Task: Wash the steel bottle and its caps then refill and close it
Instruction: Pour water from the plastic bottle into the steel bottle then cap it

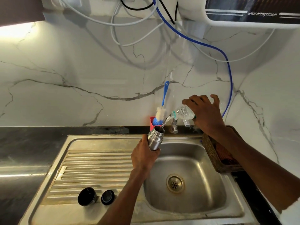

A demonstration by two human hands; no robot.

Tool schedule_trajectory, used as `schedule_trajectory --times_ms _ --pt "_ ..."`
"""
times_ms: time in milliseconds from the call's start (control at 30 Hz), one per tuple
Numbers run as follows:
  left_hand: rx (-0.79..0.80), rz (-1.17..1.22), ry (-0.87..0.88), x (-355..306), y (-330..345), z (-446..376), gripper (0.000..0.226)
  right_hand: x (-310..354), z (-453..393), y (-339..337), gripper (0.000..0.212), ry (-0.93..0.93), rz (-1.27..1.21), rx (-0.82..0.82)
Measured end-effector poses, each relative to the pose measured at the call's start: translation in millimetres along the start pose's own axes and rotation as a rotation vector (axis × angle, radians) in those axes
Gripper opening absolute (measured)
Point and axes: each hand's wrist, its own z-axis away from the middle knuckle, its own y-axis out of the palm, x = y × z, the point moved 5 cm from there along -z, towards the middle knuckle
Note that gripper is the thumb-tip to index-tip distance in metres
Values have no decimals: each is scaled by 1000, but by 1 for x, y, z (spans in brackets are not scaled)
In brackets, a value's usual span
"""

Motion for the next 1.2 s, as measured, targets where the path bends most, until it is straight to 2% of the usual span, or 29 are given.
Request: schedule_trajectory --times_ms 833,1200 --pt "-13 31 -18 3 -9 5 64 12 -7 -3 88 -28 40 30" --pt "-14 48 -22 2 -14 8 62 21 -10 -12 81 -86 96 -28"
